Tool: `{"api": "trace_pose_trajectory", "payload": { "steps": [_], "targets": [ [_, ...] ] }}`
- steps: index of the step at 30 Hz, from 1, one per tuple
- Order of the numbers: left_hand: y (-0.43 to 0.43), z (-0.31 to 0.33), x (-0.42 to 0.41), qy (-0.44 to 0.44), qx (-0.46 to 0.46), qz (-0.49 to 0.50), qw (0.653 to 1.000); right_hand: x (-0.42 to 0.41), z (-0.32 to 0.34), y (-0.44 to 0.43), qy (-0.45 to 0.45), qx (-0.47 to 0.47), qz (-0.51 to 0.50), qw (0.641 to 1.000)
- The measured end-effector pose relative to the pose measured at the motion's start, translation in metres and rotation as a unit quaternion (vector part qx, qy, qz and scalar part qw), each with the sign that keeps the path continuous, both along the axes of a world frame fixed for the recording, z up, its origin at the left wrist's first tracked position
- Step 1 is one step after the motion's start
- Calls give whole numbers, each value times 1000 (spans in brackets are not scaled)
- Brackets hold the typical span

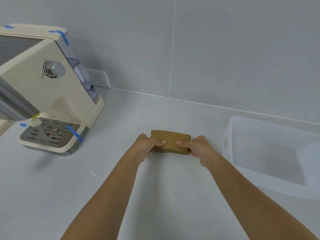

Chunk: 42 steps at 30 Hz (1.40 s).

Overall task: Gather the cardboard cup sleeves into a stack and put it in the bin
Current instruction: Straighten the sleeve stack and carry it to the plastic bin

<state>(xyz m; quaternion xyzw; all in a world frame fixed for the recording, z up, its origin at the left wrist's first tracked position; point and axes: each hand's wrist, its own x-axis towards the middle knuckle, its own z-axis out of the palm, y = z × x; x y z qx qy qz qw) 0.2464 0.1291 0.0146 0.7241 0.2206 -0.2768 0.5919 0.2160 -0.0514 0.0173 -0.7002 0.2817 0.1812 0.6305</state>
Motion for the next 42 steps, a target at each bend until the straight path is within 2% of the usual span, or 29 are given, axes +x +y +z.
{"api": "trace_pose_trajectory", "payload": {
  "steps": [3,6,12,15,20,23,28,32,34,39,42],
  "targets": [
    [4,0,-4,-8,-64,-24,998,-2,0,-5,-13,71,12,997],
    [9,-3,-11,-69,-113,-38,990,-9,-1,-5,-63,88,33,994],
    [3,-13,-30,-240,-67,-9,968,-21,-13,-1,-192,10,-6,981],
    [-1,-17,-36,-283,-60,1,957,-24,-17,1,-225,-27,-3,974],
    [-2,-25,-40,-281,-46,-20,958,-27,-25,2,-235,-42,18,971],
    [0,-27,-42,-264,-75,-51,960,-29,-30,3,-229,-29,41,972],
    [-1,-29,-42,-240,-110,-38,964,-30,-35,7,-214,51,79,972],
    [-5,-32,-38,-222,-166,4,961,-28,-37,15,-240,111,10,964],
    [-9,-32,-37,-225,-160,30,961,-25,-38,19,-257,99,-20,961],
    [-29,-29,-34,-238,-89,131,958,-12,-34,32,-294,40,-110,949],
    [-40,-26,-33,-292,-44,197,935,-10,-33,38,-315,22,-149,937]
  ]
}}
